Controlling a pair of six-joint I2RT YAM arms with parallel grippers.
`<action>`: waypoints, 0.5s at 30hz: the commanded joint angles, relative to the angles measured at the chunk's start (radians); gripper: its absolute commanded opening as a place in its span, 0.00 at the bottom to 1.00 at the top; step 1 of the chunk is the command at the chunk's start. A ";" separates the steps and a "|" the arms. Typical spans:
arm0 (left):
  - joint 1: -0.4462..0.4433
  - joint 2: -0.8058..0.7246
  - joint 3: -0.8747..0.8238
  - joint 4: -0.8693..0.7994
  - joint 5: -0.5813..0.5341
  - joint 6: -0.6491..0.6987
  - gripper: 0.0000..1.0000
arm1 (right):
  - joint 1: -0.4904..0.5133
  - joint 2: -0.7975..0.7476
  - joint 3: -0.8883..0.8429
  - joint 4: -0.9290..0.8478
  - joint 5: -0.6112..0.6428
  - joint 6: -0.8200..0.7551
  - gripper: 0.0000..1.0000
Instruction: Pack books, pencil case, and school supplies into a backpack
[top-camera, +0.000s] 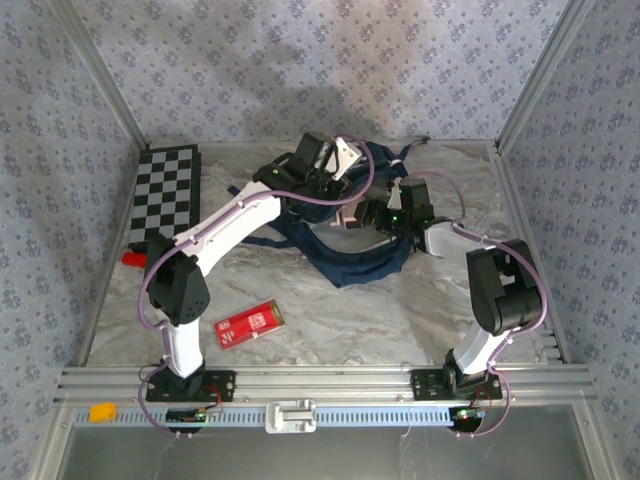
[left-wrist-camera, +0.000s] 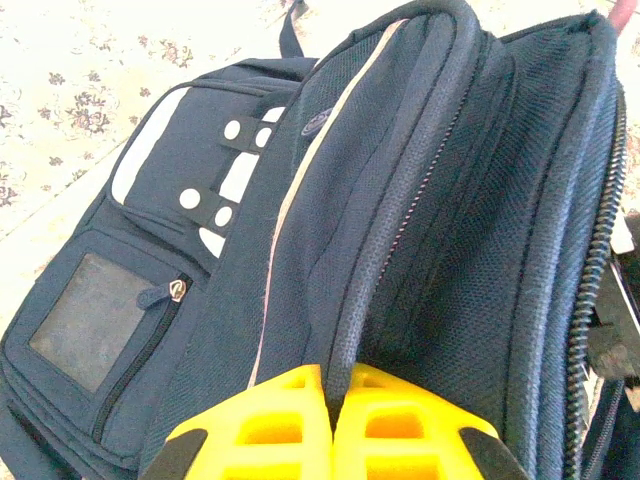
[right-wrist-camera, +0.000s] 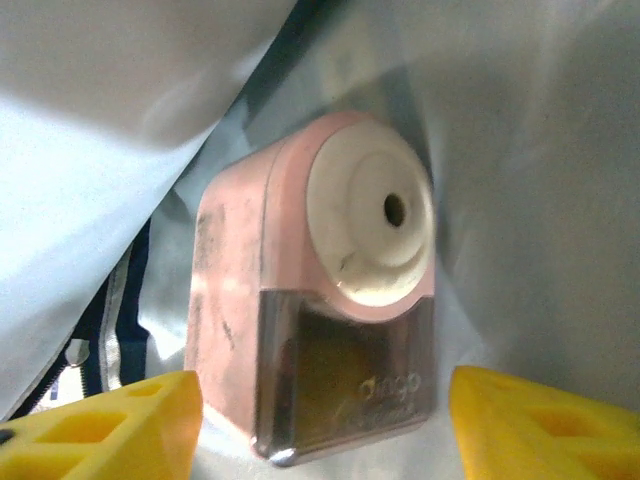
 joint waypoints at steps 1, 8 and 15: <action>-0.006 -0.055 0.073 0.053 0.020 -0.030 0.00 | 0.017 -0.006 -0.037 0.034 0.046 0.055 0.60; -0.057 -0.055 0.102 0.020 0.021 -0.048 0.00 | 0.057 0.123 0.065 0.144 0.032 0.070 0.48; -0.079 -0.020 0.143 -0.028 -0.039 -0.082 0.00 | 0.053 0.092 0.049 0.197 -0.004 0.058 0.52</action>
